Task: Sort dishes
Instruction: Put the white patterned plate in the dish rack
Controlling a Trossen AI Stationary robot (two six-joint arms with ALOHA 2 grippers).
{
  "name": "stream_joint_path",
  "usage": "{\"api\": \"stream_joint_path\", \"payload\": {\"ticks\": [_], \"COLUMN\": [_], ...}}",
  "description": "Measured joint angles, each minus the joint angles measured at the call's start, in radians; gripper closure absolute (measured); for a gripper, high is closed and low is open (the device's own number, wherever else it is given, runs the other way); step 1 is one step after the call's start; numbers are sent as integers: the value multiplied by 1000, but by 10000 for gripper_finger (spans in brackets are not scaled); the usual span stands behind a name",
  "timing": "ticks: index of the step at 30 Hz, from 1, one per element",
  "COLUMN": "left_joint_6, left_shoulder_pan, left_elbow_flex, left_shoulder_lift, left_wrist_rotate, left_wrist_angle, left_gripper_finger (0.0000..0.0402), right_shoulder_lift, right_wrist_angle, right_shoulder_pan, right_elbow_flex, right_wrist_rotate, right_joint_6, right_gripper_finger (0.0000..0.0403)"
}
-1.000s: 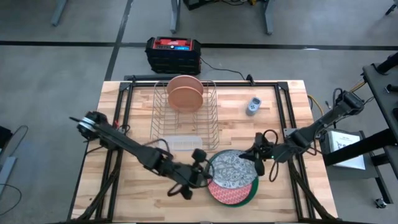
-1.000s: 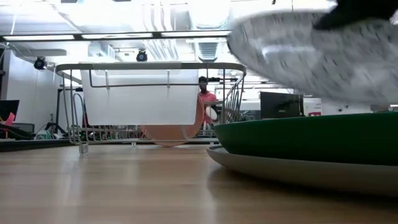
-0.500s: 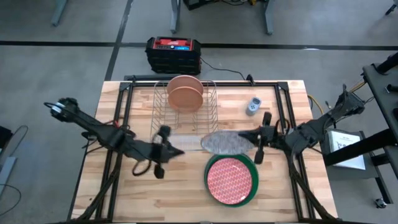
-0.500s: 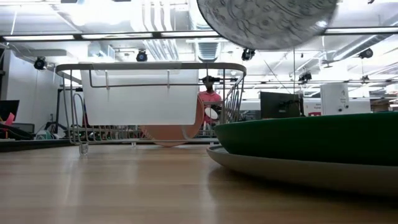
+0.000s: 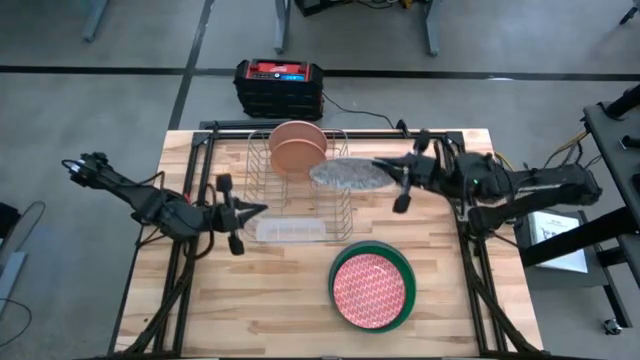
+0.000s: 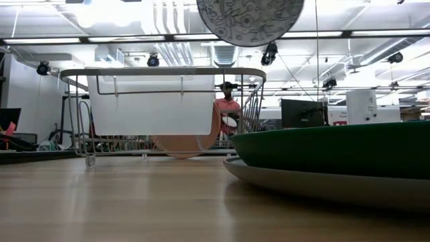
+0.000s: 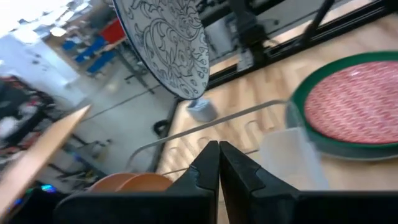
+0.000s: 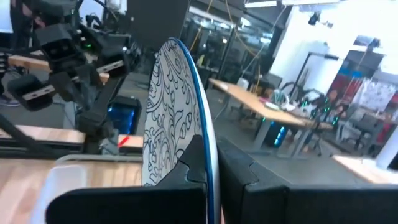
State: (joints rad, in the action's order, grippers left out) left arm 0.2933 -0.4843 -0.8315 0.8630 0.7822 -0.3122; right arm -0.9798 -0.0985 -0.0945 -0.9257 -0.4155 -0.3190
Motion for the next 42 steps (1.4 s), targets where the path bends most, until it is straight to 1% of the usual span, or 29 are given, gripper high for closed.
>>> {"api": "stream_joint_path", "payload": {"ticks": [3, 8, 11, 14, 19, 21, 25, 30, 37, 42], "left_joint_6": [42, 115, 119, 118, 112, 106, 80, 54, 52, 3], "left_shoulder_pan": [1, 4, 5, 5, 5, 5, 5, 5, 5, 5], "left_elbow_flex": [20, 49, 57, 65, 69, 69, 69, 70, 70, 70], "left_shoulder_lift": [-39, -92, -116, -131, -144, -145, -145, -145, -150, -150], "left_wrist_rotate": [60, 173, 255, 314, 408, 427, 434, 439, 439, 439], "left_wrist_angle": [1, 4, 2, -6, -28, -31, -58, -83, -89, -132], "left_gripper_finger": [401, 401, 401, 401, 401, 401, 401, 401, 401, 401], "right_shoulder_lift": [-35, -147, -221, -290, -384, -415, -471, -528, -611, -657], "right_wrist_angle": [-62, -213, -257, -302, -387, -402, -415, -425, -479, -482], "right_shoulder_pan": [103, 241, 303, 345, 373, 374, 372, 372, 383, 391], "right_elbow_flex": [2, 3, -2, -4, -29, -44, -67, -79, -87, -97], "right_wrist_rotate": [104, 233, 270, 301, 321, 323, 368, 371, 366, 367], "right_joint_6": [-37, -52, -30, -1, 7, 13, 29, 53, 32, 31], "right_gripper_finger": [403, 403, 403, 403, 403, 403, 403, 403, 403, 403]}}
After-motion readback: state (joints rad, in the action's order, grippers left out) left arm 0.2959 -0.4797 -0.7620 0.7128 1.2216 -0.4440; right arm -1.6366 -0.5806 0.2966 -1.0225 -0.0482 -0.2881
